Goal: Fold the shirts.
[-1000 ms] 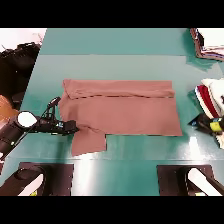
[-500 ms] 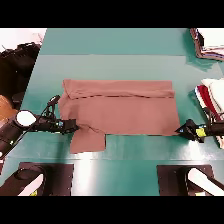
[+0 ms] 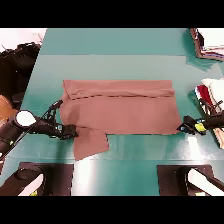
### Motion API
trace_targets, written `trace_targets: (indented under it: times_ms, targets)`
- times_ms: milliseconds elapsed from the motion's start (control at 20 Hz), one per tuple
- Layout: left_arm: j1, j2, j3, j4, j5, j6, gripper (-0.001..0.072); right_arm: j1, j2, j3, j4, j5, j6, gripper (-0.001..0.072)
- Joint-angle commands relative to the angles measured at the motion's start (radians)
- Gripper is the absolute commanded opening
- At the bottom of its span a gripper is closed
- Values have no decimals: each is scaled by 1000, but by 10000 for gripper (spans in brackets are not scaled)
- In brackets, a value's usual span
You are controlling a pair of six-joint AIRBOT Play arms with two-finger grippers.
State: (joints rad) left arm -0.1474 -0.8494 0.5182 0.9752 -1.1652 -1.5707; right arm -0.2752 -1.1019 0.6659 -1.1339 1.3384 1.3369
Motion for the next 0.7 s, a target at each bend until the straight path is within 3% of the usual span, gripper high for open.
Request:
trace_targets:
  times_ms: [0,350,450,650]
  targets:
    - [0,1,2,8,-89,0,24,-2,115,19,-151,121,-3,21]
    - [0,129,49,-11,14,-53,24,-6,379,20,-167,140,28,20]
    - [0,135,97,-3,35,-47,24,35,388,24,-167,114,48,20]
    - [0,72,232,122,239,-41,24,134,246,155,-167,47,77,20]
